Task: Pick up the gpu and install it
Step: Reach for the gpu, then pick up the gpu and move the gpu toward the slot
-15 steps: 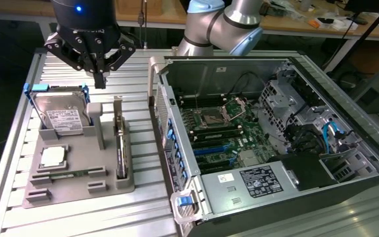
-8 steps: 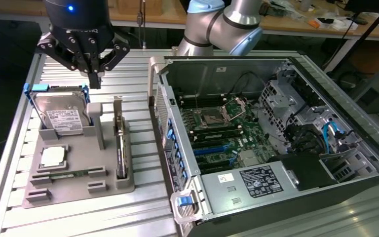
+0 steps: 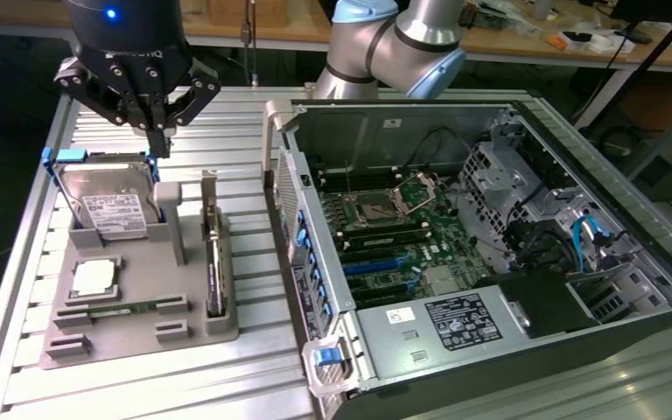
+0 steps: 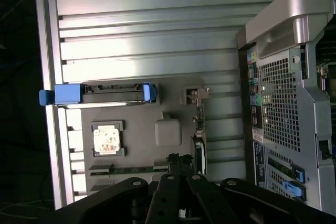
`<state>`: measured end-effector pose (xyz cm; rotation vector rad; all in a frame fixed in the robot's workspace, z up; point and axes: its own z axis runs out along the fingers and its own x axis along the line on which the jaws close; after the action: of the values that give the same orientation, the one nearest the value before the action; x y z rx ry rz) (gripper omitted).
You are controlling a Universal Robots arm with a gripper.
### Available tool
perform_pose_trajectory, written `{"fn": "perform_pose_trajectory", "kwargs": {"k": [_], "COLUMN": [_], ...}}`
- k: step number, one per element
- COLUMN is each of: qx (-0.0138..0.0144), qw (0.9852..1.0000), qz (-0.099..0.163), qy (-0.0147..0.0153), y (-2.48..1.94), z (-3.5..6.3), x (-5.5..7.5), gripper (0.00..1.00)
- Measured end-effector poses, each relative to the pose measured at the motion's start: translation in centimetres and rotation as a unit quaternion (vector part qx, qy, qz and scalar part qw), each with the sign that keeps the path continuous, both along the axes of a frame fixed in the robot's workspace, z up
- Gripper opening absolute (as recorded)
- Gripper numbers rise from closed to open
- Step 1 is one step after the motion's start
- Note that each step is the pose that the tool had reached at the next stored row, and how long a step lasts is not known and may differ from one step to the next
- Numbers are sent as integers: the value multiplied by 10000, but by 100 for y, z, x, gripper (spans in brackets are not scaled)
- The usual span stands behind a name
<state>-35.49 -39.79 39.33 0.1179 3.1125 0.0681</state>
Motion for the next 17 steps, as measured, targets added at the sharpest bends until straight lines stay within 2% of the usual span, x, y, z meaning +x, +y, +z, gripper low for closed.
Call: {"fn": "perform_pose_trajectory", "kwargs": {"k": [6, 17], "qx": [1, 0], "qw": [10000, 10000], "qz": [-1, 0], "qy": [0, 0], "y": [-12, -12], "z": [-1, -1], "x": [76, 77], "gripper": [11, 11]}}
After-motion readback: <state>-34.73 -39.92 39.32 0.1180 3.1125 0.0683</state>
